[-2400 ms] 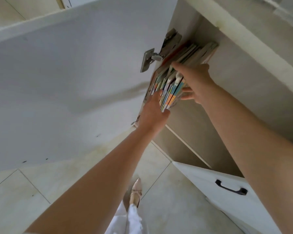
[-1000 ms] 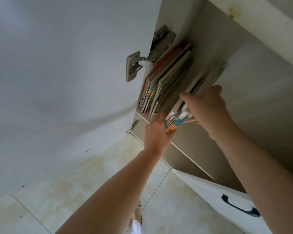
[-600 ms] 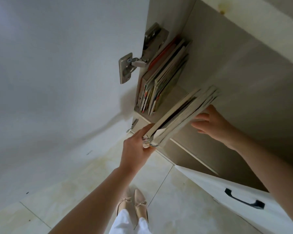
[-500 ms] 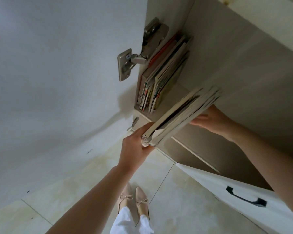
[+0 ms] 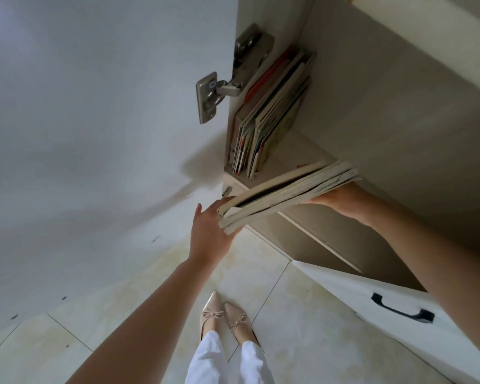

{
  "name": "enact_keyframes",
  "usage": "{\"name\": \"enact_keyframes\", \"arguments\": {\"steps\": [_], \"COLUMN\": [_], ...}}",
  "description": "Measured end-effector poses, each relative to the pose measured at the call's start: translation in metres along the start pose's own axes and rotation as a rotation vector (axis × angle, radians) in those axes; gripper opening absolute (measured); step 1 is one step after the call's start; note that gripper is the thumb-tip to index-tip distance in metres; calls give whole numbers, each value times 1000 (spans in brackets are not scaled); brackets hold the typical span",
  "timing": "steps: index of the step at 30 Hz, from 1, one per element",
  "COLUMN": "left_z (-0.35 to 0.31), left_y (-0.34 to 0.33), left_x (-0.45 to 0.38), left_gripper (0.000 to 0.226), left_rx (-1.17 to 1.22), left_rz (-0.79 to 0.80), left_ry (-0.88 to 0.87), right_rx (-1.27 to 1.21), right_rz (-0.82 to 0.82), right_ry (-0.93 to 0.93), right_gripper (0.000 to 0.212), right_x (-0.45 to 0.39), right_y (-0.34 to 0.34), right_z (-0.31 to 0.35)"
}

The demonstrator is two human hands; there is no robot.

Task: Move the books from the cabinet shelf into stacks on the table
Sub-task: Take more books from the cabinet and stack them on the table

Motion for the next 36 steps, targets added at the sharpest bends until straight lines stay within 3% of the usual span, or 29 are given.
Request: {"name": "enact_keyframes", "arguments": {"steps": [4,7,12,15,20,23,29,36], "left_z": [-19,-27,-47,-64,-94,-105,-99,-81], "left_y": [11,23,52,74,110,127,155,164], "left_x": [13,35,103,152,241,296,400,533], "left_gripper": [50,51,48,48,40,37,45,38], "left_rx": [-116,22,290,490,711,808,953,1042], "left_rz": [95,215,245,133,-55,-227,-539,-954], "left_ry": [140,262,316,398,491,515,551,578], "right_rx": [-119,-183,-248,-264,-463,-479,-285,21], "right_rz": [-36,14,53,76,167,256,470,638], "right_ry": [-4,-39,-30,-18,-33,-52,-50,160], "right_gripper": [46,42,39,33,46,31,40,46], "right_x": [19,42,103,140,206,236,276,333], "right_y": [-7,-13,-36,-50,-84,-109,-170,-290], "right_z": [-5,-3,26,50,100,132,188,240]}}
Point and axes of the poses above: each hand's wrist, its own x-axis away from the middle knuckle, its own y-axis out of the back of the hand, z = x × y, the point moved 3 cm from there along -x, towards the middle knuckle, and after that the axes turned 5 degrees about z, right-handed, at the moved point
